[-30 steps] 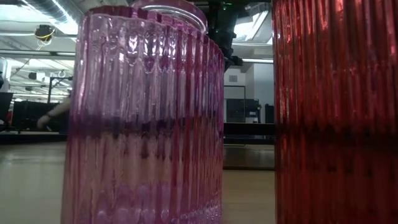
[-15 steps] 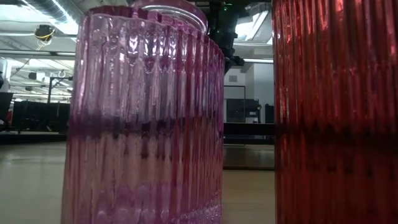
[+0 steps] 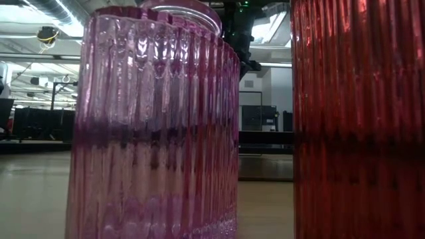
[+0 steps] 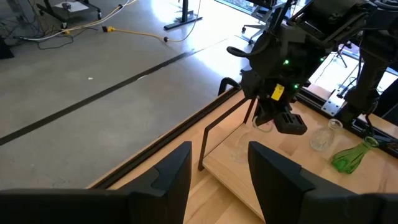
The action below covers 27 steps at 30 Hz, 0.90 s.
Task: Sort vases onto shelf
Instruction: Put the top transparent vase on the shelf
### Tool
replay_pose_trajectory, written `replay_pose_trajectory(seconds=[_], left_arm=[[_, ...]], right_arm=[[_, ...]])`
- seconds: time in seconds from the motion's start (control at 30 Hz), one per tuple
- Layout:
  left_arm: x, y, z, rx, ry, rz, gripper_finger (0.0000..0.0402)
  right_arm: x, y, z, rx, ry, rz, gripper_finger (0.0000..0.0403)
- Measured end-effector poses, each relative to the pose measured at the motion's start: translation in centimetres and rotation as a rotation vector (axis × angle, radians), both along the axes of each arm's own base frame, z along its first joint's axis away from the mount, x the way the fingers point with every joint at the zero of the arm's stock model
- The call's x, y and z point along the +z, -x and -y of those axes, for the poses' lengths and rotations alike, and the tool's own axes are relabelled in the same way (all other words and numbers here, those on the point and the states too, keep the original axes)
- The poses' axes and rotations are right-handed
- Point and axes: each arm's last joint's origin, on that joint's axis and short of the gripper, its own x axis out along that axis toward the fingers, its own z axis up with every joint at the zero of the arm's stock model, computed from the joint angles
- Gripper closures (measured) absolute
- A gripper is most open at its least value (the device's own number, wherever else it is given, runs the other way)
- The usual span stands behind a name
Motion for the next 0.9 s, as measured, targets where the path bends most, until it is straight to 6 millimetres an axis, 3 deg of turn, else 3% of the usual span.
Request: replay_pose_trajectory(seconds=[0.37,0.9], left_arm=[[0.00,0.00,0.00,0.000,0.000,0.000,0.0250],[0.00,0.00,0.00,0.000,-0.001,0.000,0.0250]], right_arm=[[-0.09,0.20,-0.05,-0.019,-0.006,-0.023,0.0284],[0.02,0.06,-0.13,-0.005,-0.031,0.005,0.0276]])
